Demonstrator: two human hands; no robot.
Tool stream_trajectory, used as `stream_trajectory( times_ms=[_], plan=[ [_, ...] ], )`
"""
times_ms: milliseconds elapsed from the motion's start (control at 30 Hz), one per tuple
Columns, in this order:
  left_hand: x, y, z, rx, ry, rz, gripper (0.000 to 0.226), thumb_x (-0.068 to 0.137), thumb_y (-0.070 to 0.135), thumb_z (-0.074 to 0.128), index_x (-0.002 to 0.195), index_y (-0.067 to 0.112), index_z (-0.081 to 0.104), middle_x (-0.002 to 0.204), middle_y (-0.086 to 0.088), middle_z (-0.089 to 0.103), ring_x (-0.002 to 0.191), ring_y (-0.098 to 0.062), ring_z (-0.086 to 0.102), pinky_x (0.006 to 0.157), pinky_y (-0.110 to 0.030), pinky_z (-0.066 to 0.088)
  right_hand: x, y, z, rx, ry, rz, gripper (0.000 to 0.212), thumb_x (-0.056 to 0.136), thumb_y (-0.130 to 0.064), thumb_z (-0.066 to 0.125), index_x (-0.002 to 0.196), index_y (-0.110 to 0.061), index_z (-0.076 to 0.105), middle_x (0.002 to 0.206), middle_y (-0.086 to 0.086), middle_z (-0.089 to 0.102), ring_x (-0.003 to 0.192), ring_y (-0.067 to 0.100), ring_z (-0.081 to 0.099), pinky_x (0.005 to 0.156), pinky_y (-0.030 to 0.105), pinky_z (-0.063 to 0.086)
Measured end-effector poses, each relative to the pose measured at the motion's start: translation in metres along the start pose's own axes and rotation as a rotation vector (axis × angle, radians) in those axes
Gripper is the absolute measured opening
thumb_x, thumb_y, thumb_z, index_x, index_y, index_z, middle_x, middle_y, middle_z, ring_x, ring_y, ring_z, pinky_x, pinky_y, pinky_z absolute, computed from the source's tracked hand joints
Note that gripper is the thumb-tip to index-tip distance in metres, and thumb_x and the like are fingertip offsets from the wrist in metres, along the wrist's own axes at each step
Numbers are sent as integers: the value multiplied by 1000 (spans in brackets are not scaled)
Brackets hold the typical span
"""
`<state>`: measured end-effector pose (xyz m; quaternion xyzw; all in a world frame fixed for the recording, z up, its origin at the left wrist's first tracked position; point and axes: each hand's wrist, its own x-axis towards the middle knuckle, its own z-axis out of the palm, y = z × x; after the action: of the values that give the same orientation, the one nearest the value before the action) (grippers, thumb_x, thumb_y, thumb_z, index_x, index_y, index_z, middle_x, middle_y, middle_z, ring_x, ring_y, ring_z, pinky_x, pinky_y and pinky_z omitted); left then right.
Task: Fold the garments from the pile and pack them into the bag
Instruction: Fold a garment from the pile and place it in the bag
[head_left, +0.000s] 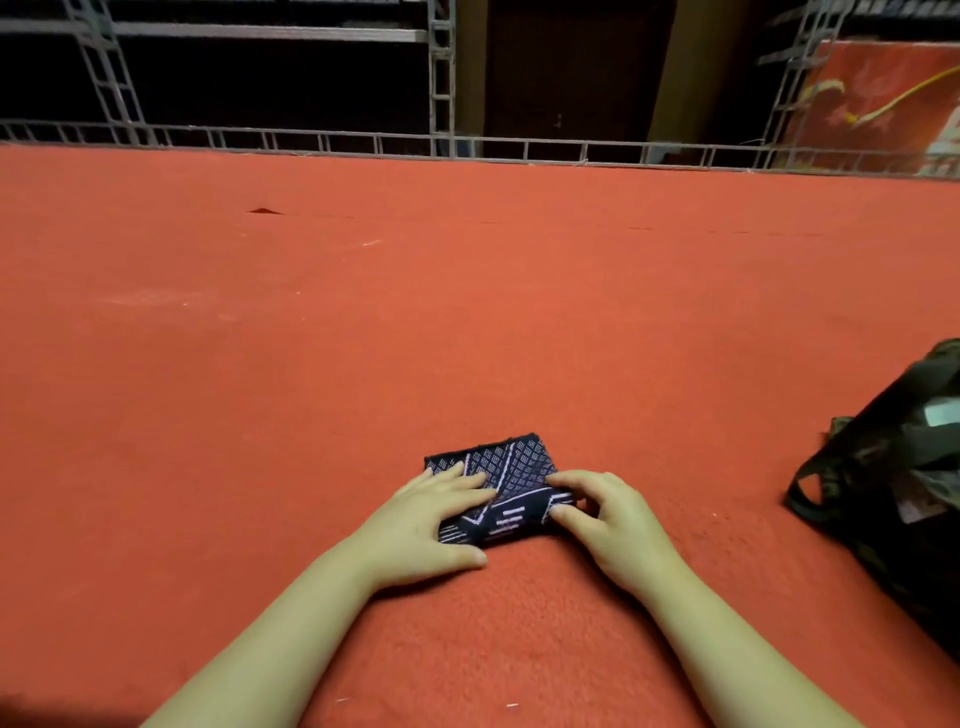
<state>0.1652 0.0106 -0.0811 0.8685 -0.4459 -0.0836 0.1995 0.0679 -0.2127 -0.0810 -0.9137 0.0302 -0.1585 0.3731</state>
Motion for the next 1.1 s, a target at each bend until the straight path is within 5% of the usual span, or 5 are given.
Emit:
stream_trajectory(
  times_ms=[300, 467, 567, 800, 1100],
  plan=[
    [-7, 1, 4, -85, 247, 107, 59, 81, 56, 35, 124, 24, 60, 127, 18, 56, 126, 6, 40, 114, -16, 13, -3, 0, 4, -219, -82, -176, 18, 78, -49, 55, 88, -35, 57, 122, -13, 56, 122, 4, 44, 114, 35, 14],
    [-10, 0, 4, -212, 316, 50, 23, 73, 54, 55, 86, 35, 56, 83, 33, 59, 82, 7, 55, 94, -26, 41, -6, -8, -6, 94, 10, 6, 21, 93, -20, 56, 78, -25, 41, 68, -12, 48, 64, -3, 46, 65, 17, 36],
    [-7, 1, 3, -430, 403, -74, 27, 77, 51, 49, 71, 25, 48, 70, 19, 60, 64, 2, 51, 69, -28, 42, -2, -9, -3, 132, 141, 48, 21, 94, -16, 54, 79, -23, 42, 69, -11, 49, 64, -5, 48, 63, 13, 35],
    [-2, 14, 6, -638, 262, -105, 44, 70, 61, 44, 92, 23, 51, 66, 2, 63, 67, -9, 59, 75, -33, 45, 11, -7, 5, 87, 222, 218, 20, 91, -26, 59, 103, -18, 44, 83, -5, 57, 82, 19, 56, 71, 29, 37],
    [21, 30, 19, 23, 110, -482, 70, 73, 81, 35, 117, 31, 57, 149, 8, 33, 143, -14, 17, 118, -39, 5, 21, -1, 14, -410, -14, 317, 57, 87, -62, 44, 113, -16, 62, 140, 1, 46, 133, 23, 34, 114, 41, 21]
  ],
)
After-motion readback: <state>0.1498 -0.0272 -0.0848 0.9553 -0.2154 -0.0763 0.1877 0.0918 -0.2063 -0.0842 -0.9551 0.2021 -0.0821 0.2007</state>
